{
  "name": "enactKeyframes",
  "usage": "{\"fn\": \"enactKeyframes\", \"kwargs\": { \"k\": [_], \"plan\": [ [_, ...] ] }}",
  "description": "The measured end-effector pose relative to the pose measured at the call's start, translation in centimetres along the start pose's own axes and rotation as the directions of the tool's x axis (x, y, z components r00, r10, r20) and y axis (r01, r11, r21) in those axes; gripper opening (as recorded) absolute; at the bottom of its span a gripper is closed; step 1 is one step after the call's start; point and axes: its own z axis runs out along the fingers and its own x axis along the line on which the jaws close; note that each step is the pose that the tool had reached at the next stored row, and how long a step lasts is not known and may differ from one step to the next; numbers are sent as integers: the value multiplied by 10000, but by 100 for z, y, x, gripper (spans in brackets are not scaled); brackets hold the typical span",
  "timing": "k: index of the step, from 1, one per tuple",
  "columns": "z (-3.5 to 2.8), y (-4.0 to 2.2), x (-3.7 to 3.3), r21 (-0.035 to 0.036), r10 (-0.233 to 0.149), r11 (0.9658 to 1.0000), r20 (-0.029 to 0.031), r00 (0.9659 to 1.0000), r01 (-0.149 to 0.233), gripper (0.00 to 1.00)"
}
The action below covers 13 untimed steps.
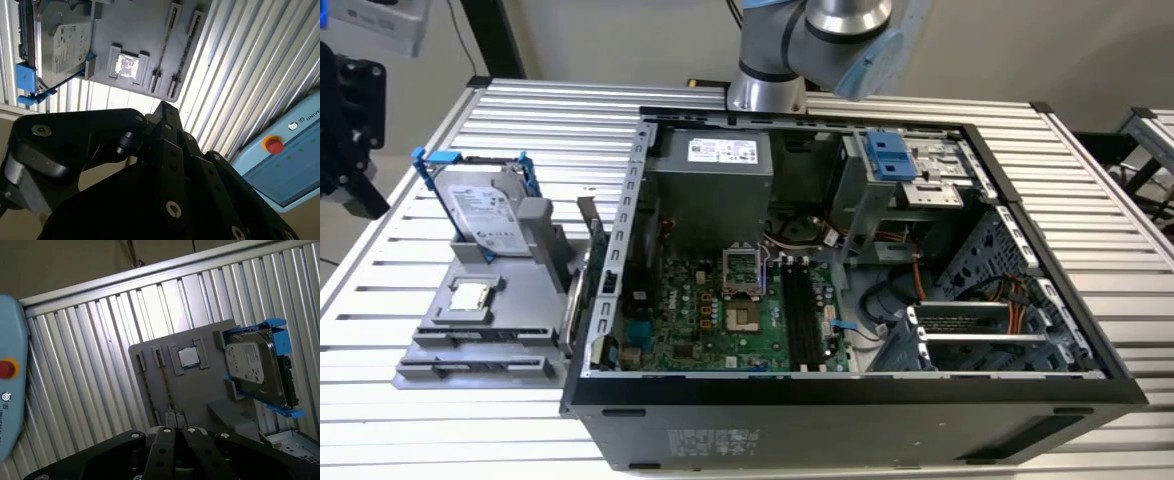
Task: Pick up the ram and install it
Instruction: 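Pick up the ram and move it above insertion slot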
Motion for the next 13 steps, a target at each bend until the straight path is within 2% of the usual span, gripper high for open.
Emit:
{"fn": "enactKeyframes", "kwargs": {
  "k": [2, 5, 8, 13],
  "plan": [
    [1, 0, 0, 4, -354, 9994, -1, 9994, 354, 0],
    [0, 0, 0, 4, -903, 9959, -6, 9959, 903, 0],
    [1, 0, 0, -4, -1419, 9899, -11, 9899, 1419, 0],
    [2, 0, 0, -32, -2147, 9767, -19, 9767, 2147, 0]
  ]
}}
